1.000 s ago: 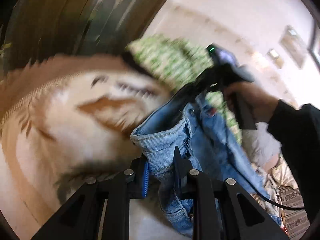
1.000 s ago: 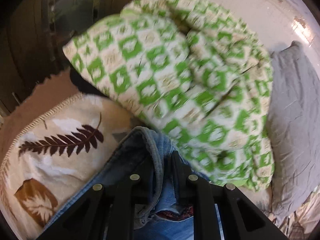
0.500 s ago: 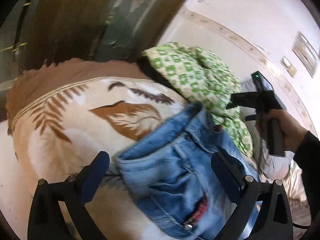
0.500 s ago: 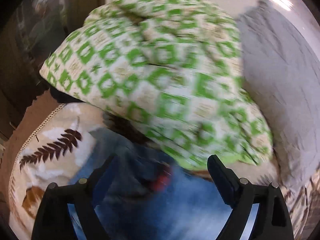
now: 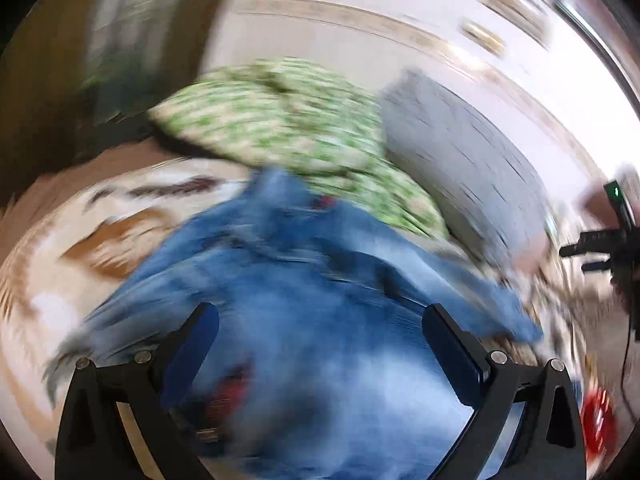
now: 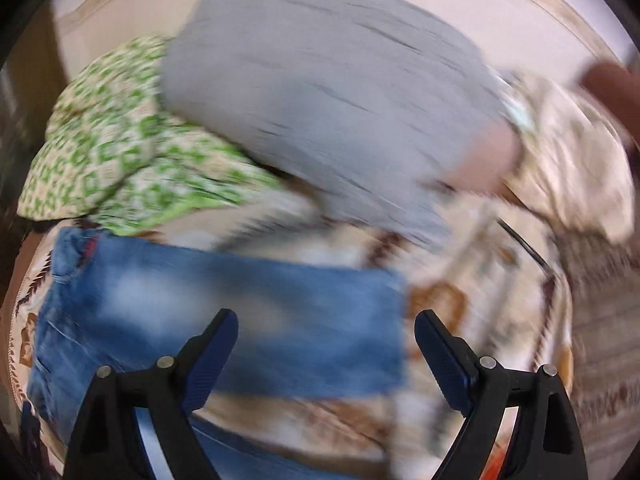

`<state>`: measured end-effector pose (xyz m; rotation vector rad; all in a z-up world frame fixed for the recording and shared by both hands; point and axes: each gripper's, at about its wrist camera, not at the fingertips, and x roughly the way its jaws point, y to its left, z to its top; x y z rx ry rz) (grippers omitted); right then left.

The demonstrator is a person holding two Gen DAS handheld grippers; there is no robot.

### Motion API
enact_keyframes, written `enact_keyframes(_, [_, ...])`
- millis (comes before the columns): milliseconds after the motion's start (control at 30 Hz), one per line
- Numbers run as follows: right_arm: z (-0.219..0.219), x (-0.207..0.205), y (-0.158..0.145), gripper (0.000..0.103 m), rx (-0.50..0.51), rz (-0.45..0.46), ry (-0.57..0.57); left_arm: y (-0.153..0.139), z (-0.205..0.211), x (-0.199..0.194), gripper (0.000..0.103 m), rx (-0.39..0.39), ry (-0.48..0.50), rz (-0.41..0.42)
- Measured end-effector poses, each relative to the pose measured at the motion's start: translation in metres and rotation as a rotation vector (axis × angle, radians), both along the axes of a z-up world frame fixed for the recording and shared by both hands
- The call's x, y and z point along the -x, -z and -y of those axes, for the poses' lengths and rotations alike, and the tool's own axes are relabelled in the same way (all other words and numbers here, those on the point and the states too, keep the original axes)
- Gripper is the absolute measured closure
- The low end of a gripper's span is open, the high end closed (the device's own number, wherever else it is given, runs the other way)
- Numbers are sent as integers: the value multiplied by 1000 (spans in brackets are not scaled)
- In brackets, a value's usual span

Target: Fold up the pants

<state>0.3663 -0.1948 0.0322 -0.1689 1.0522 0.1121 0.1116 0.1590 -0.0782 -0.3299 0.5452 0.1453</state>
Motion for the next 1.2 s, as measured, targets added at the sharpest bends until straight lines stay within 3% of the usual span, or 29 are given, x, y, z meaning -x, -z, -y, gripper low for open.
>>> enact_keyframes(167, [103,26,15,11,-82,-45,87,-29,80,-53,2,-133,304,-46])
enact_keyframes(300, [140,26,30,11,-237,-88,115,-48,136,-102,2,-210,550,-129])
enact_keyframes(400, [153,14,45,11,-356,-129,129,-54,160,-136,2,-257,668,-185])
enact_keyframes(500, [155,-6,62,11,-418,-183,147,-52,170,-173,2,-271,729,-258])
enact_keyframes(867, [109,-111,128,13,-437,-283,34,-12,176,-287,2,-410,817,-429])
enact_keyframes(967, [103,-132,144,28,-462,-306,9,-3,174,-305,2,-446,820,-441])
enact_keyframes(1100, [94,-148,167,33,-466,-366,-9,3,169,-318,2,-447,838,-448])
enact_keyframes(1200, [90,-151,174,38,-463,-358,-22,7,169,-324,2,-459,850,-445])
